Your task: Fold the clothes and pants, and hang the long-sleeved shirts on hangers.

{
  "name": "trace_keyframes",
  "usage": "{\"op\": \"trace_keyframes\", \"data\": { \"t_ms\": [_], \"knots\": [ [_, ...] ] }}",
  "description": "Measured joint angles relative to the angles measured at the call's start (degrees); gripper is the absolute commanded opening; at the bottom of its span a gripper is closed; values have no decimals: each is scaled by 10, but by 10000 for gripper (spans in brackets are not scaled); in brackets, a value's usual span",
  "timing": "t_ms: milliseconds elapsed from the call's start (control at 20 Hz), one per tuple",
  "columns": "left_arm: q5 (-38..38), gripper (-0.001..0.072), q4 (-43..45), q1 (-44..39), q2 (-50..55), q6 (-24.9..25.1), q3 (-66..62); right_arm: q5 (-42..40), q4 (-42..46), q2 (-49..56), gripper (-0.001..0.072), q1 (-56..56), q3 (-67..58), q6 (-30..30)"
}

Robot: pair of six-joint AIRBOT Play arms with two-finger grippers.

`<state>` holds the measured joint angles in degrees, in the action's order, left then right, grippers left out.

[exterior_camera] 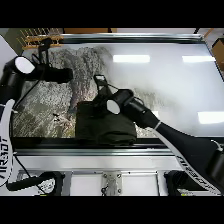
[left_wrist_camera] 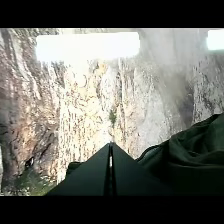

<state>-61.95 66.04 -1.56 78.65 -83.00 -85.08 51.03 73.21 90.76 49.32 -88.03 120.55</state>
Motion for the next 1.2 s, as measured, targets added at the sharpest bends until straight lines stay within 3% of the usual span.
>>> {"op": "trace_keyframes", "data": {
  "t_ms": [250, 450, 650, 850, 900, 950, 1100, 1200],
  "knots": [
    [-7, 21, -1, 35, -56, 2, 0, -115, -174, 39, 556, 25, -1, -147],
    [-20, 21, -1, 47, -87, 1, 0, -134, -217, 2, 556, 4, 3, -216],
    [-49, 21, 0, 31, -104, 1, 19, -66, -160, -79, 557, -75, 59, -237],
    [-23, 21, 0, -14, -139, 1, 115, 13, -117, -183, 557, -219, 198, -246],
    [-15, 21, 0, -27, -149, 1, 142, 26, -112, -205, 609, -264, 240, -249],
    [-4, 21, -1, -43, -159, 0, 171, 35, -109, -220, 720, -305, 276, -252],
    [23, 21, -1, -88, -183, -12, 241, 48, -125, -232, 720, -416, 365, -288],
    [41, 21, -1, -116, -192, -20, 273, 52, -171, -210, 720, -461, 400, -348]
  ]
}}
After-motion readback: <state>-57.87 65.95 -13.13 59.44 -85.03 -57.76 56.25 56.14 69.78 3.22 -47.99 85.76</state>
